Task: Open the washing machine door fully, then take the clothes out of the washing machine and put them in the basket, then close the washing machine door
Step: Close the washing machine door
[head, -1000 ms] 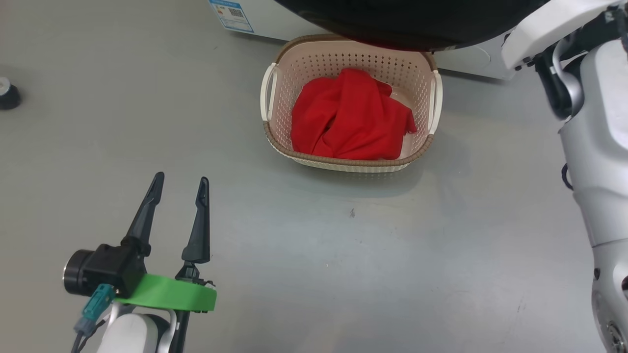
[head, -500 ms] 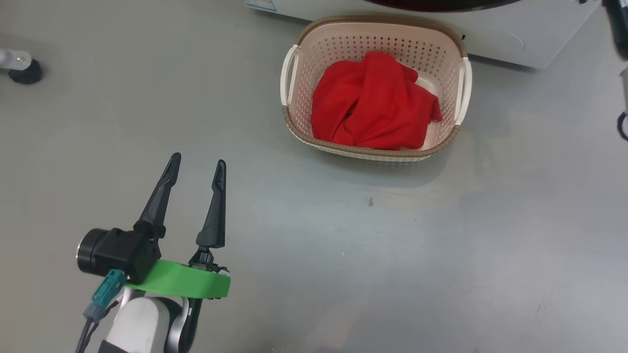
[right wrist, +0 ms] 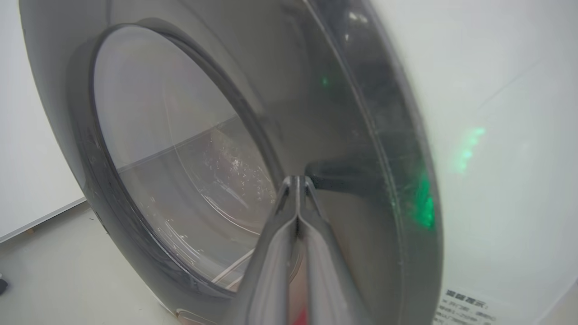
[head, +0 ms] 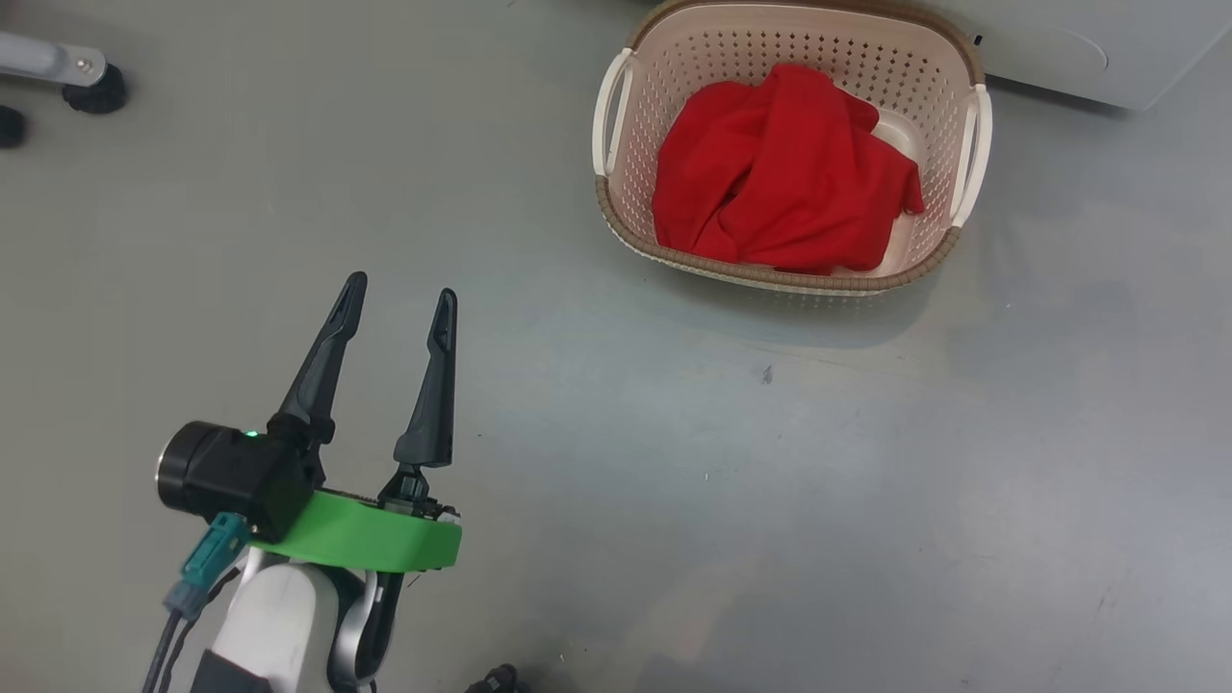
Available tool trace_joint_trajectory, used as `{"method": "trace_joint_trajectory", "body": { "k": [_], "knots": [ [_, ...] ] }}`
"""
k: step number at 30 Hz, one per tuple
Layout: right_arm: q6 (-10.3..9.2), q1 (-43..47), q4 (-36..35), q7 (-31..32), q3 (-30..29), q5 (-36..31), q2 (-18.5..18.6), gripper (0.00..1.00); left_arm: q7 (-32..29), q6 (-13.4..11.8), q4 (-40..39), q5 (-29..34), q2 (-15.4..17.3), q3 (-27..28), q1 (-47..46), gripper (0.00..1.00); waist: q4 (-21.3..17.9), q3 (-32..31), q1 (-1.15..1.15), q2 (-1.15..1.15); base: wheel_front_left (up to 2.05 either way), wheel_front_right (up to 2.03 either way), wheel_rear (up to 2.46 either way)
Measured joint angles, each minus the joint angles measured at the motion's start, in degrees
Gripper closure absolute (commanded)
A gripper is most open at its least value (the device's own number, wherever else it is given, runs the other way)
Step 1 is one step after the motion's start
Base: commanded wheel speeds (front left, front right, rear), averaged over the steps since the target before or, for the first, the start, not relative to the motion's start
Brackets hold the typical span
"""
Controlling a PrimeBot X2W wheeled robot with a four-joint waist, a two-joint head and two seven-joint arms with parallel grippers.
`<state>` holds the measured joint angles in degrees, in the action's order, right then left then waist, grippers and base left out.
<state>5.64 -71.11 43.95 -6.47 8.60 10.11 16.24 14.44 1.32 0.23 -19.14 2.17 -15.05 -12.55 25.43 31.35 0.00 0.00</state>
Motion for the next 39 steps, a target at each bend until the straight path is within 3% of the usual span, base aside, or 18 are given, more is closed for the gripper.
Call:
{"method": "trace_joint_trajectory", "body": {
  "k": [15,26,28,30,31,39],
  "knots": [
    [0.0,0.29,3.71,-5.89,1.93,0.46,-2.68,1.0,0.0,0.0,1.14,0.2,-0.2,0.68,-0.32,0.0,-0.96,-1.8,0.0,0.0,0.0,0.0,0.0],
    [0.78,8.7,4.85,-7.72,2.0,2.77,-5.94,1.0,0.0,-0.02,2.76,1.11,-0.23,1.83,-0.24,0.0,-3.48,-5.71,0.0,0.0,0.0,0.0,0.0],
    [0.78,10.61,4.69,-7.8,1.56,3.64,-6.65,0.73,0.0,-0.02,2.88,1.19,-0.24,2.01,-0.18,0.0,-4.08,-6.58,0.0,0.0,0.0,0.0,0.0],
    [0.79,12.75,4.5,-8.05,1.34,4.1,-7.51,0.16,0.0,-0.02,2.98,1.25,-0.23,2.33,-0.07,0.0,-4.77,-7.43,0.0,0.0,0.0,0.0,0.0],
    [0.8,13.78,4.38,-8.05,1.33,4.11,-7.86,0.0,0.0,-0.02,3.08,1.43,-0.23,2.38,-0.04,0.0,-5.13,-7.84,0.0,0.0,0.0,0.0,0.0],
    [0.83,21.3,-2.71,-8.05,0.21,4.7,-9.84,0.0,0.0,-0.03,4.2,2.11,0.25,3.39,2.02,0.0,-8.52,-11.08,0.0,0.0,0.0,0.0,0.0]
  ]
}}
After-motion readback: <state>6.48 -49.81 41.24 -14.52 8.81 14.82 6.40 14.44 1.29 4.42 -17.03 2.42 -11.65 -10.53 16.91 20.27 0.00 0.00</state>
